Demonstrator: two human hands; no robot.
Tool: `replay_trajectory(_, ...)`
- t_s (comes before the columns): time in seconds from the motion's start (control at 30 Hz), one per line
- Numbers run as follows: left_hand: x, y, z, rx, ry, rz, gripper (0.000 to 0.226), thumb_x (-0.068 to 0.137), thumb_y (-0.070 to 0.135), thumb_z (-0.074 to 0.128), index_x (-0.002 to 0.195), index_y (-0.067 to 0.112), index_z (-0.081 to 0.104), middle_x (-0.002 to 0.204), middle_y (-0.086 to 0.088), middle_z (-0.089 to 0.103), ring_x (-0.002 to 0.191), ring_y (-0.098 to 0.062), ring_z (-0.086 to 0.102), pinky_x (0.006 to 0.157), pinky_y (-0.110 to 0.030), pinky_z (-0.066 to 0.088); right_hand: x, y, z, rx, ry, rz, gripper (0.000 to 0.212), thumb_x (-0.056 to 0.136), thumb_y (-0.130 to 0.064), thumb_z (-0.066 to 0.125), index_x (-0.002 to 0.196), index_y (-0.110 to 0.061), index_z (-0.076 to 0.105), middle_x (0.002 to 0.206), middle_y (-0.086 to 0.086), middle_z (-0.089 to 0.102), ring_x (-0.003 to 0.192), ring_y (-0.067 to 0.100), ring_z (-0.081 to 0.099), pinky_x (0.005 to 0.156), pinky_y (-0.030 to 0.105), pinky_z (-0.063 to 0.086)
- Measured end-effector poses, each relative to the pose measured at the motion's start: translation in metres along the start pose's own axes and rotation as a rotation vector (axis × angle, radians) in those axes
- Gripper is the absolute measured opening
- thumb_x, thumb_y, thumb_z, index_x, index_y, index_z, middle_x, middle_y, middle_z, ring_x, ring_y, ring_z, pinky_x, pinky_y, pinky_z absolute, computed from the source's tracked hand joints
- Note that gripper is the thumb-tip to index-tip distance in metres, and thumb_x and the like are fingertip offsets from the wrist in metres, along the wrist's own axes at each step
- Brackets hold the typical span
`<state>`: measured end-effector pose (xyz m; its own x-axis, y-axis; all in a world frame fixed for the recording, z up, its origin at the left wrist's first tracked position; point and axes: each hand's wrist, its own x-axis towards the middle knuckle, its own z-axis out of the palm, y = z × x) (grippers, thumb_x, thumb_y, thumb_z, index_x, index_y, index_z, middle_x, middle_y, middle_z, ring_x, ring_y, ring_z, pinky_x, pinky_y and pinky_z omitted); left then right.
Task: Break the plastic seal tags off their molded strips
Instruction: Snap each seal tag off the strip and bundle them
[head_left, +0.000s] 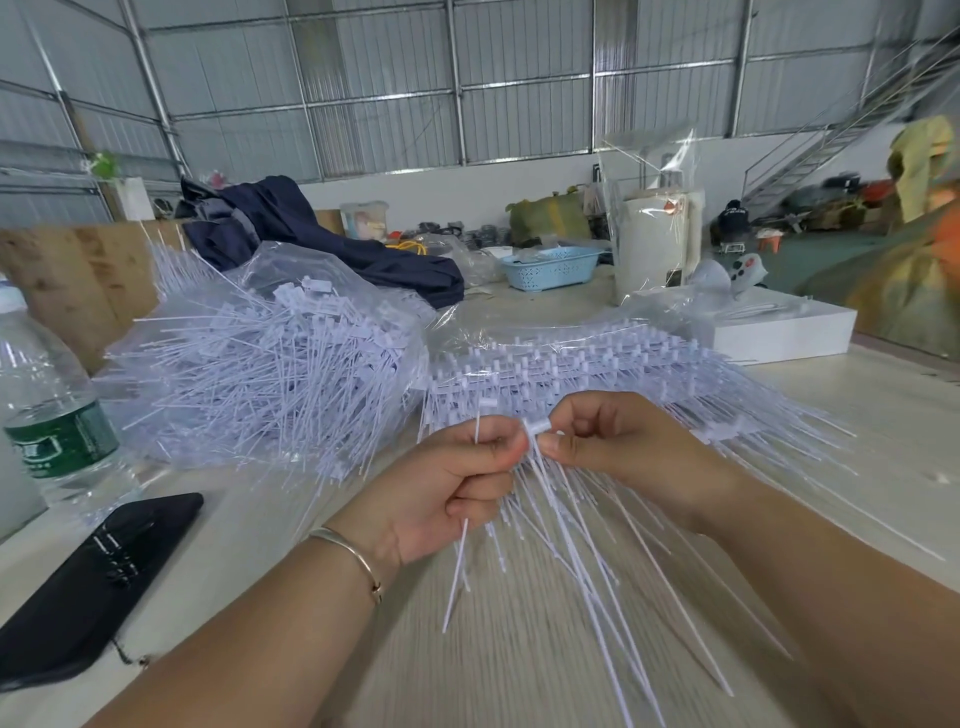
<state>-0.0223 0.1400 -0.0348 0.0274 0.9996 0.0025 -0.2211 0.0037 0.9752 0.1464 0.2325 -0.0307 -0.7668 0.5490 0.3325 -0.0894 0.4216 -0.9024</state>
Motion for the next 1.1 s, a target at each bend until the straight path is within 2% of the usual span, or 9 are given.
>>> replay_trajectory(0.13,-0.0006,-0.0011,-0.004,-0.04,0.001,-0.024,0.007,0.074,0.018,0.072,0.076,0.019,0.065,0.053,0.012,0.035,0.04,0.0,0.022,0.036,-0.014,0.014,-0.0001,-0.0003,0.005,0.0,0.022,-0.016,0.019,0.071,-0.036,0.071,0.069,-0.019,0.065,0.061,-0.005,0.048,0.059,0.008,0.041,0.061,0.017,0.034)
replay_trajectory(0.27,0.0006,0.0031,-0.0066,-0.176,0.031,-0.049,0.012,0.072,0.011,0.068,0.068,0.017,0.06,0.056,0.007,0.04,0.039,-0.002,0.025,0.037,-0.015,0.01,0.0015,-0.0011,0.0004,0.01,0.135,-0.039,0.03,0.069,-0.031,0.077,0.075,-0.003,0.066,0.058,-0.01,0.057,0.053,0.0,0.049,0.056,0.009,0.038)
replay_trajectory(0.43,-0.0001,0.0053,-0.0054,-0.105,0.091,-0.075,0.021,0.067,0.001,0.06,0.075,0.017,0.048,0.057,0.003,0.051,0.039,-0.004,0.025,0.036,-0.016,0.009,0.0014,0.0,-0.0034,-0.018,0.285,-0.076,0.026,0.07,-0.014,0.083,0.073,0.004,0.065,0.062,0.007,0.057,0.05,0.006,0.046,0.049,0.012,0.036)
replay_trajectory(0.6,-0.002,0.0056,-0.0071,0.104,0.08,-0.05,0.013,0.076,0.016,0.075,0.068,0.023,0.067,0.063,0.004,0.049,0.043,-0.003,0.025,0.037,-0.016,0.011,0.0032,0.0025,-0.0029,-0.175,0.374,-0.083,0.025,0.071,-0.022,0.084,0.073,-0.003,0.067,0.069,0.019,0.06,0.055,0.012,0.046,0.049,0.018,0.036)
replay_trajectory(0.73,-0.0001,0.0041,-0.0095,0.159,0.173,-0.021,0.004,0.072,0.023,0.075,0.071,0.023,0.072,0.058,0.007,0.044,0.042,-0.002,0.023,0.035,-0.013,0.018,0.0039,0.0051,-0.0042,-0.244,0.398,-0.064,0.025,0.073,-0.027,0.083,0.076,-0.008,0.067,0.068,0.012,0.061,0.051,0.007,0.045,0.047,0.014,0.035)
replay_trajectory(0.83,0.0015,0.0012,-0.0091,0.164,0.204,-0.041,0.009,0.072,0.027,0.075,0.075,0.019,0.071,0.057,0.006,0.044,0.041,-0.003,0.023,0.035,-0.014,0.017,0.0041,0.007,-0.0036,-0.296,0.4,-0.062,0.02,0.075,-0.03,0.081,0.077,-0.014,0.069,0.061,-0.004,0.055,0.051,0.005,0.041,0.049,0.013,0.032)
replay_trajectory(0.9,0.0022,0.0003,-0.0078,0.166,0.211,-0.056,0.015,0.073,0.028,0.073,0.08,0.014,0.069,0.057,0.006,0.043,0.041,-0.003,0.022,0.034,-0.014,0.016,0.0042,0.0071,-0.0032,-0.318,0.391,-0.073,0.011,0.077,-0.028,0.079,0.077,-0.019,0.073,0.065,-0.01,0.06,0.057,0.005,0.049,0.056,0.014,0.037)
replay_trajectory(1.0,0.0029,0.0024,-0.0073,0.168,0.186,-0.052,0.015,0.075,0.026,0.07,0.081,0.012,0.066,0.054,0.007,0.037,0.042,-0.004,0.019,0.034,-0.015,0.013,0.0039,0.0052,-0.0029,-0.274,0.368,-0.069,0.002,0.079,-0.023,0.078,0.078,-0.025,0.077,0.083,-0.007,0.071,0.079,0.007,0.062,0.072,0.019,0.044)
replay_trajectory(1.1,0.0023,0.0061,-0.0086,0.176,0.151,-0.043,0.007,0.073,0.02,0.069,0.073,0.013,0.067,0.052,0.005,0.032,0.04,-0.005,0.019,0.036,-0.017,0.009,0.004,0.0026,-0.0038,-0.218,0.334,-0.056,0.007,0.078,-0.019,0.079,0.074,-0.025,0.078,0.077,-0.003,0.073,0.066,0.005,0.059,0.065,0.011,0.041)
